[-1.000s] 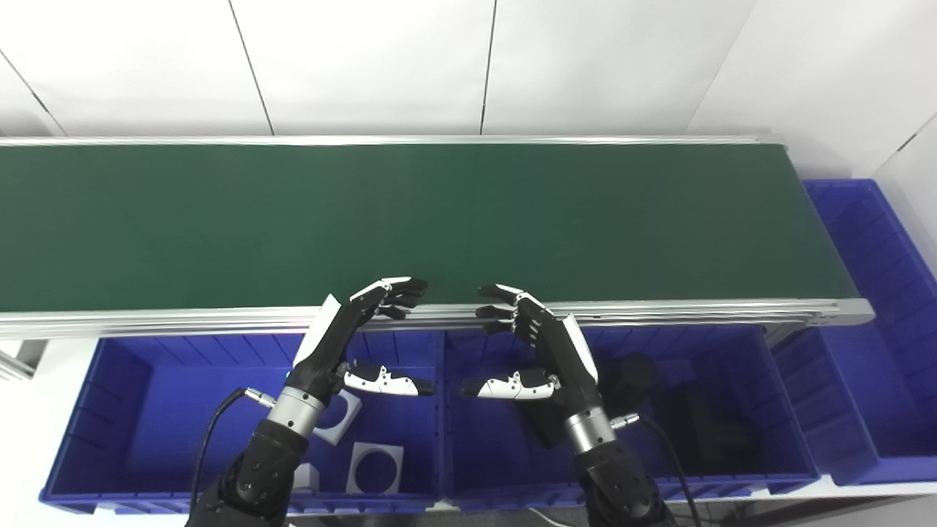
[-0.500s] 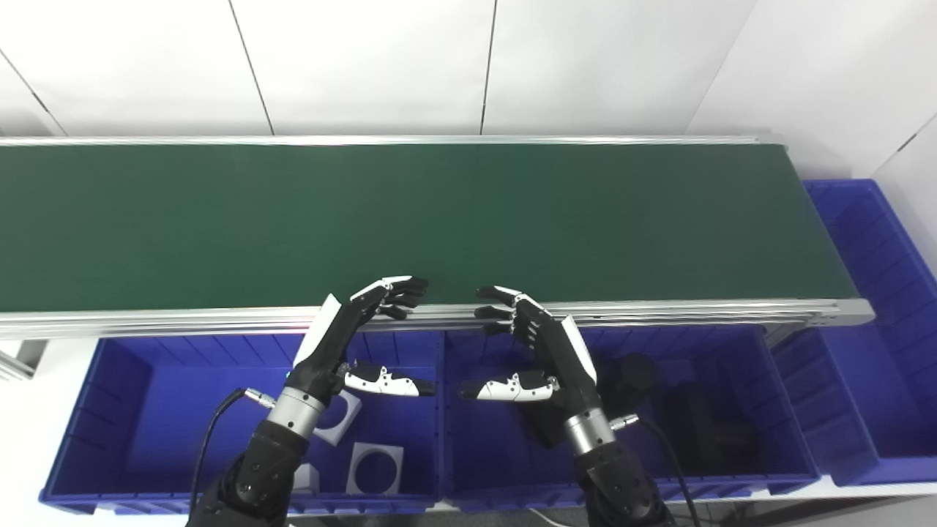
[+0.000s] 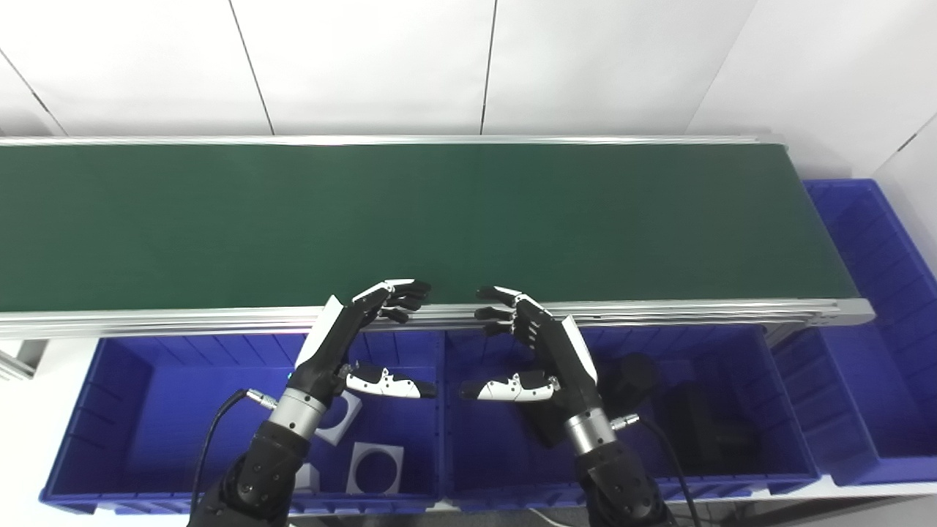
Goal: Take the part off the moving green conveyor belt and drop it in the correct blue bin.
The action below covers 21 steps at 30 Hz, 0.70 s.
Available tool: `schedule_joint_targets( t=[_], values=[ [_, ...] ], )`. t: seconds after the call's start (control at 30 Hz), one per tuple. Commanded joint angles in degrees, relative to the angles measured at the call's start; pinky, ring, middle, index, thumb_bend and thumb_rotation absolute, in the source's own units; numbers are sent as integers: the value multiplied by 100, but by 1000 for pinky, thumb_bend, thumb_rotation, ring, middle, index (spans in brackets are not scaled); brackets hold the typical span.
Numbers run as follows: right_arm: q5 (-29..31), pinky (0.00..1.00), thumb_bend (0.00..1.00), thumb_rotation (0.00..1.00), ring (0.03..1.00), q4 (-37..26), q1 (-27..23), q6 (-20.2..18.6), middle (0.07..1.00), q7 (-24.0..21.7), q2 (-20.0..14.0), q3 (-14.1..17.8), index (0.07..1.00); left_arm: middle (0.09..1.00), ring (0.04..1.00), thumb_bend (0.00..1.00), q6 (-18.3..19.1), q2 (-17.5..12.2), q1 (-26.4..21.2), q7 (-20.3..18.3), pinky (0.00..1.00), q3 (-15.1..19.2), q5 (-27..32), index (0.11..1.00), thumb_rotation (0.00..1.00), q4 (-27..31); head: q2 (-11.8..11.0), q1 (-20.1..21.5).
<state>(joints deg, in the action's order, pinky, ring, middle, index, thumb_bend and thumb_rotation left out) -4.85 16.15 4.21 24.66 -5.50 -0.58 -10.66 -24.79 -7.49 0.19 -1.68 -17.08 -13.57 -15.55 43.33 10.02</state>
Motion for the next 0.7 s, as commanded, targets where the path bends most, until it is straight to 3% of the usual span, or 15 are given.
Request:
schedule_joint_targets(
  t=[0.0, 0.67],
  values=[
    [46, 642, 832, 38, 731, -165, -50, 61, 831, -4, 39, 17, 750, 753, 713, 908, -212, -38, -88, 68, 640, -3, 74, 744, 0, 84, 6, -4],
    [54, 635, 840, 47, 727, -133, -75, 73, 826, -16, 33, 31, 748, 753, 713, 914, -212, -68, -111, 100, 640, -75, 144, 744, 0, 14, -6, -43]
  ],
)
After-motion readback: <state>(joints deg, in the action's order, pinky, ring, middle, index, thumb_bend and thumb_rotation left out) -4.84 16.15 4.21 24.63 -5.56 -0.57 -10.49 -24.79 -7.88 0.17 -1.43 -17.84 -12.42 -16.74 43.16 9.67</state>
